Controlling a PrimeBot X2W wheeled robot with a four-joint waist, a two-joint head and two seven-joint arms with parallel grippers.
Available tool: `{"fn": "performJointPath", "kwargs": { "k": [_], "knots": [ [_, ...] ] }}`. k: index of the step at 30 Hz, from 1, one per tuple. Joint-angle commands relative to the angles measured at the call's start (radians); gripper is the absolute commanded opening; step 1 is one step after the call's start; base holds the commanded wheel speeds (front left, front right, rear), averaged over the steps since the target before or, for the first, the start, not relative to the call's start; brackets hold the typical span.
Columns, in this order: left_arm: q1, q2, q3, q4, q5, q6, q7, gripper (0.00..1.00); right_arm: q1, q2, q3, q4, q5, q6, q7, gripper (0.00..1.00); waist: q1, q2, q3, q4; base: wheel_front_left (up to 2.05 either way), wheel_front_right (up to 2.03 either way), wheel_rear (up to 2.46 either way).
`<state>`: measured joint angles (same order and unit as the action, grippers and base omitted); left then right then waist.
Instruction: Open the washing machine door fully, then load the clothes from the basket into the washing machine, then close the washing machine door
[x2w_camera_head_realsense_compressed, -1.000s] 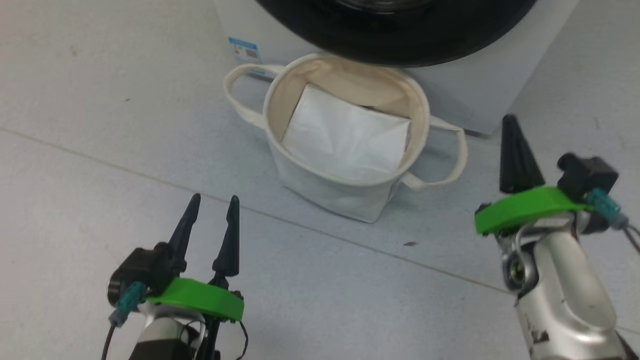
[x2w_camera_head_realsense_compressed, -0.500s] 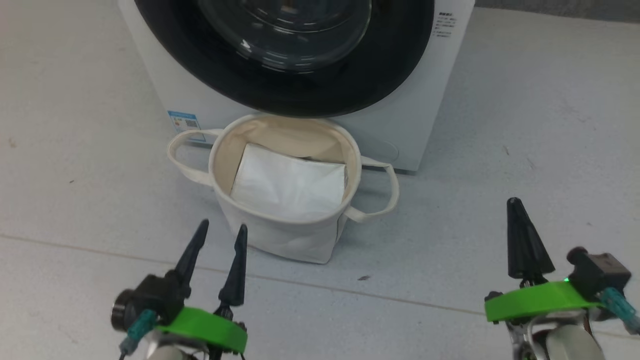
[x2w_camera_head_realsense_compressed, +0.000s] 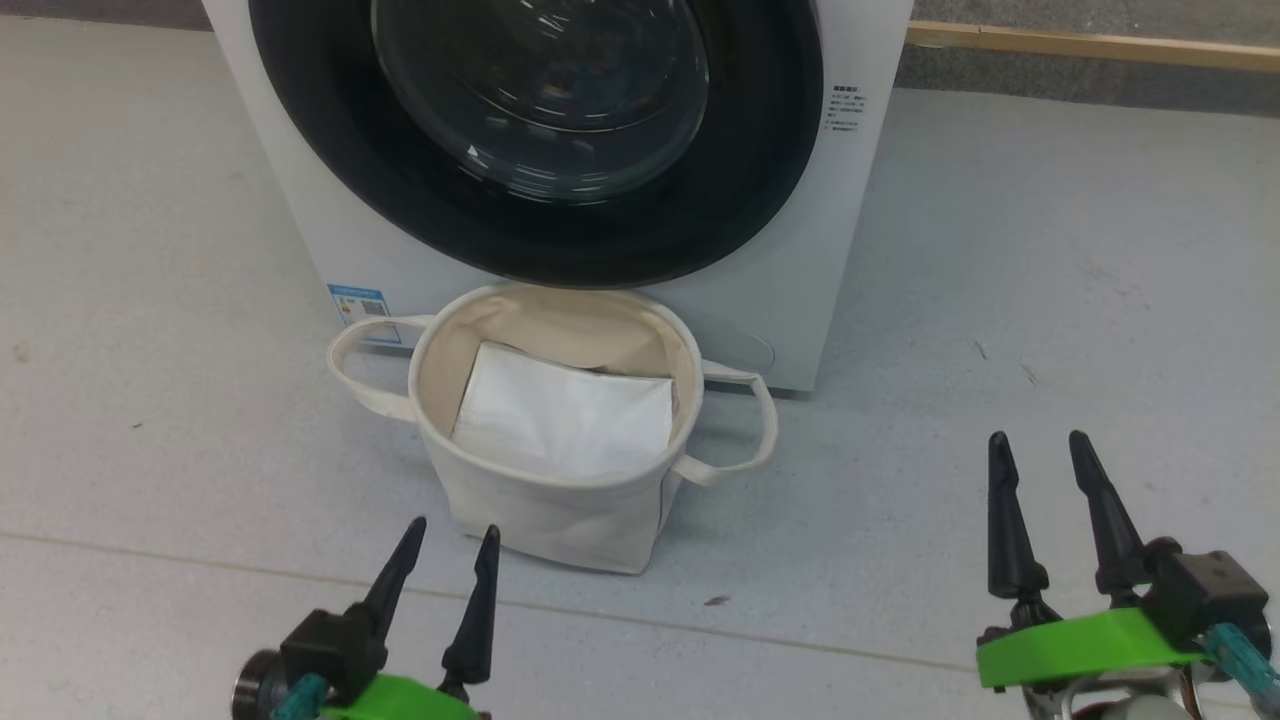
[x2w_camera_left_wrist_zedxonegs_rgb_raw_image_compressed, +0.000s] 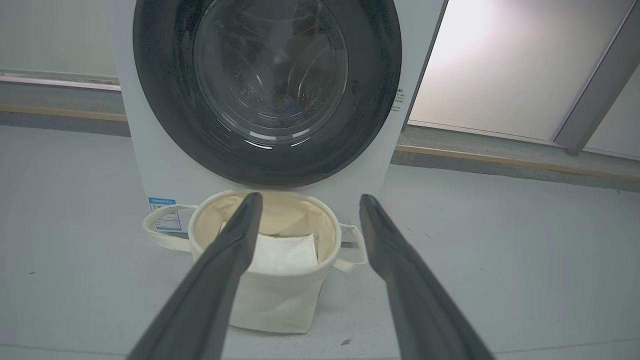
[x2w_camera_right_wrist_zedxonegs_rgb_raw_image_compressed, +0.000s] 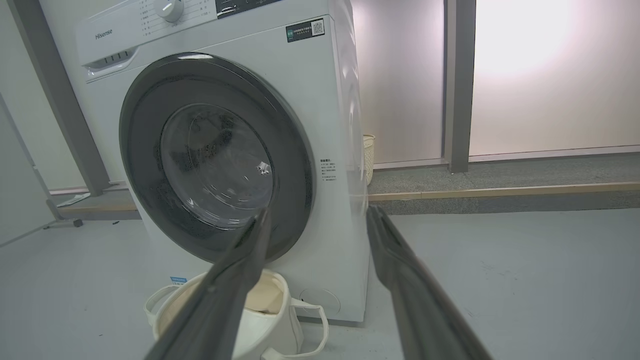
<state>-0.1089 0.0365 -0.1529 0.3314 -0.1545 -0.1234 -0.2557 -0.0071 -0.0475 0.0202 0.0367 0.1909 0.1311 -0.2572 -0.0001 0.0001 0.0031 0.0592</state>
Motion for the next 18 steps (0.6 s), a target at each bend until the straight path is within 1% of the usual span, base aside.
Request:
{"fn": "performJointPath", "kwargs": {
  "k": [1,2,4,6,8,12,14,16,18],
  "knots": [
    [-0.015,0.014,0.028,-0.021,-0.029,0.002,-0.006,1.00,-0.014,-0.003,0.031,-0.037,-0.010,0.000,-0.005,1.00,0.0001,-0.0001,-0.005,0.005,0.00,0.00,0.00],
    [-0.018,0.014,0.029,-0.017,-0.046,0.002,-0.006,1.00,-0.012,-0.003,0.036,-0.038,-0.012,0.000,-0.005,1.00,0.0001,-0.0001,-0.007,0.007,0.00,0.00,0.00],
    [-0.024,0.014,0.033,-0.032,-0.044,0.001,-0.006,1.00,-0.008,-0.003,0.042,-0.042,-0.015,0.000,-0.005,1.00,0.0001,-0.0001,-0.009,0.013,0.00,0.00,0.00],
    [-0.022,0.014,0.037,-0.033,-0.059,0.001,-0.006,1.00,0.000,-0.003,0.053,-0.032,0.003,0.000,-0.005,1.00,0.0001,-0.0001,-0.012,0.020,0.00,0.00,0.00],
    [-0.017,0.014,0.015,-0.012,-0.084,-0.002,-0.006,1.00,0.005,-0.003,0.061,-0.021,-0.009,0.000,-0.005,1.00,0.0001,-0.0001,-0.015,0.026,0.00,0.00,0.00],
    [-0.025,0.016,0.014,0.018,-0.077,-0.004,-0.006,1.00,0.009,-0.003,0.065,0.006,-0.007,0.000,-0.005,1.00,0.0001,-0.0001,-0.019,0.031,0.00,0.00,0.00],
    [-0.025,0.016,0.029,0.023,-0.085,-0.005,-0.006,1.00,0.011,-0.003,0.061,0.024,-0.004,0.000,-0.005,1.00,0.0001,-0.0001,-0.020,0.031,0.00,0.00,0.00],
    [-0.027,0.015,0.052,0.016,-0.106,-0.005,-0.006,1.00,0.013,-0.003,0.061,0.051,-0.027,0.000,-0.005,1.00,0.0001,-0.0001,-0.018,0.031,0.00,0.00,0.00],
    [-0.025,0.015,0.050,0.018,-0.102,-0.005,-0.006,1.00,0.012,-0.003,0.058,0.070,-0.024,0.000,-0.005,1.00,0.0001,-0.0001,-0.018,0.031,0.00,0.00,0.00]
  ]
}}
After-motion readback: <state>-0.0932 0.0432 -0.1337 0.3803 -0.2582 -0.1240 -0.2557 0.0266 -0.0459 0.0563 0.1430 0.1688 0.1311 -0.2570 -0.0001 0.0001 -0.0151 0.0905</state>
